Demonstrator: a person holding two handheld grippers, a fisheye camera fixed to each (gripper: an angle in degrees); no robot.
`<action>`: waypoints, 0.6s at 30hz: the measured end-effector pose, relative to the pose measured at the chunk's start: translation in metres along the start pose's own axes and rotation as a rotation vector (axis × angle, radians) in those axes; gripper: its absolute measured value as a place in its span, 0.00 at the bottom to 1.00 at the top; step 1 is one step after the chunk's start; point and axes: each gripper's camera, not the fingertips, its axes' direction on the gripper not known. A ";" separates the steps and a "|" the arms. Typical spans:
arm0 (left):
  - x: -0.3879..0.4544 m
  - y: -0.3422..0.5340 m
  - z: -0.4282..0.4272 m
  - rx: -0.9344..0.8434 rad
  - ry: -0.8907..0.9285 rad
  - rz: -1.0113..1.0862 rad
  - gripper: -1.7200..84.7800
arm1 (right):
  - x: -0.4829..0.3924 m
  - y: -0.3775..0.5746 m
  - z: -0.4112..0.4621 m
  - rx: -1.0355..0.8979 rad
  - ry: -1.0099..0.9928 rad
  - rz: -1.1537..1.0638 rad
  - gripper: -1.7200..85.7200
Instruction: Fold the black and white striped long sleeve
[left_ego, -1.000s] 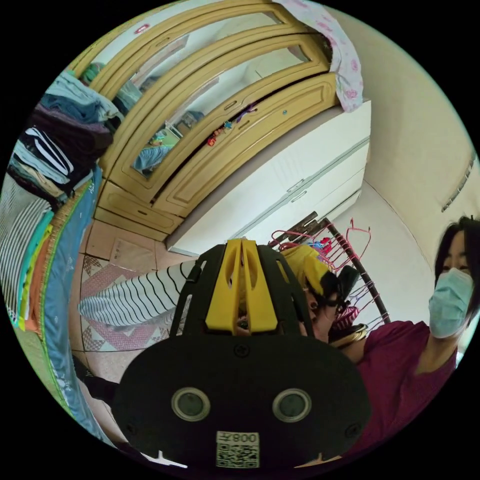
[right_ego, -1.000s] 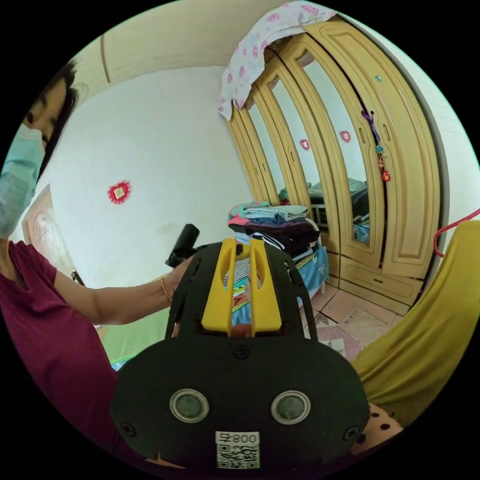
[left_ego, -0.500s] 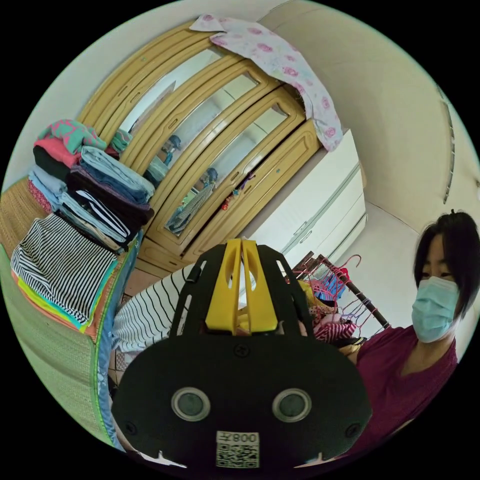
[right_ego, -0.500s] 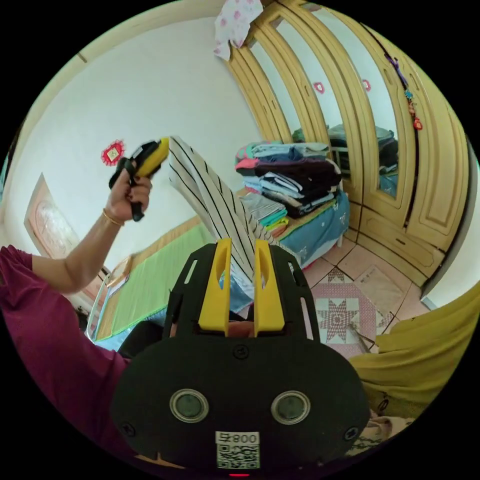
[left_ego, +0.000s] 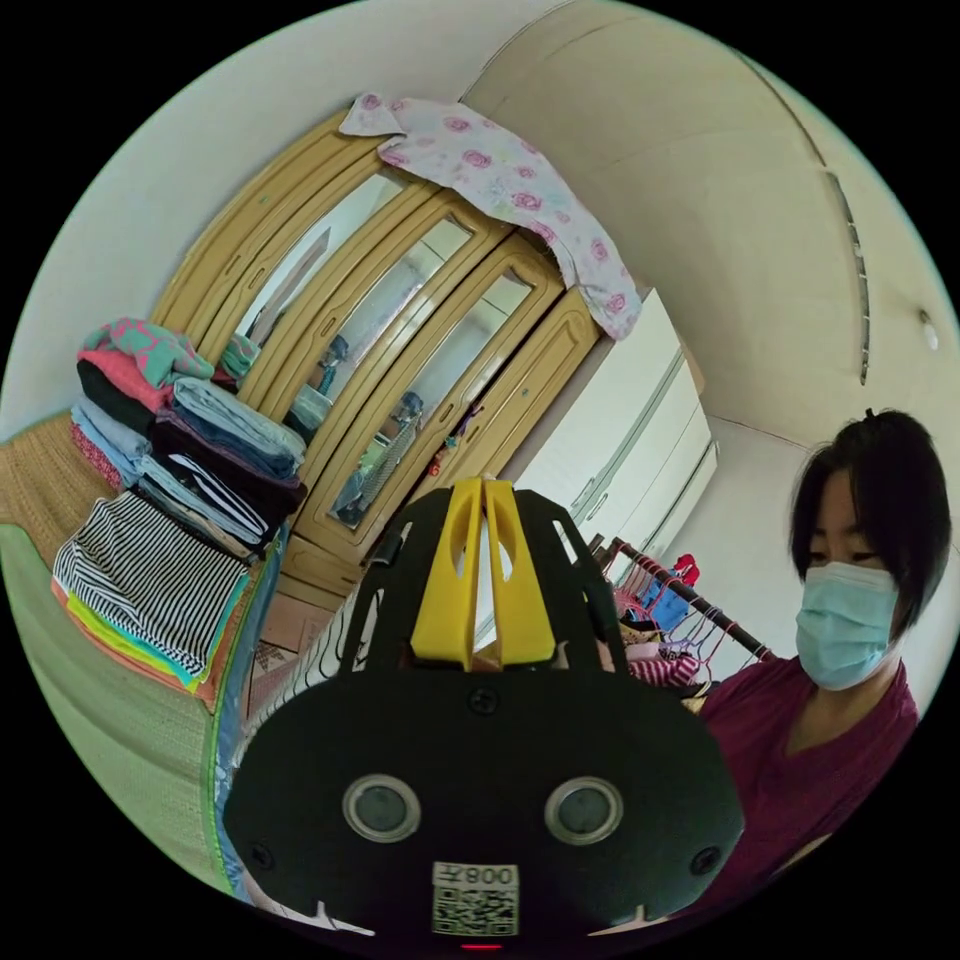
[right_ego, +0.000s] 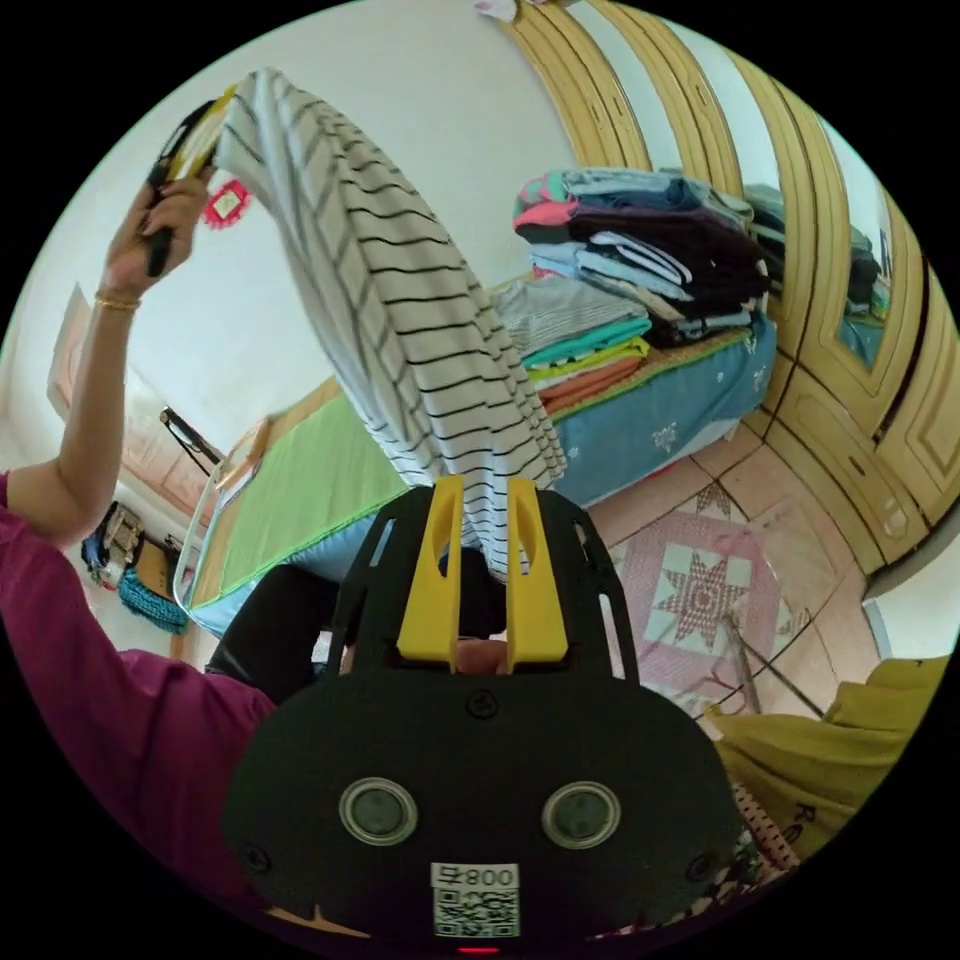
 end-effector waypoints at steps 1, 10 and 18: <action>-0.002 0.012 -0.011 -0.001 -0.017 0.007 0.02 | 0.003 0.009 0.011 -0.009 -0.026 0.014 0.10; -0.003 0.094 -0.082 0.031 -0.135 0.078 0.02 | -0.071 0.025 0.037 0.098 -0.124 -0.186 0.12; 0.006 0.170 -0.145 0.093 -0.238 0.115 0.02 | -0.137 0.033 0.074 0.211 0.077 -0.286 0.15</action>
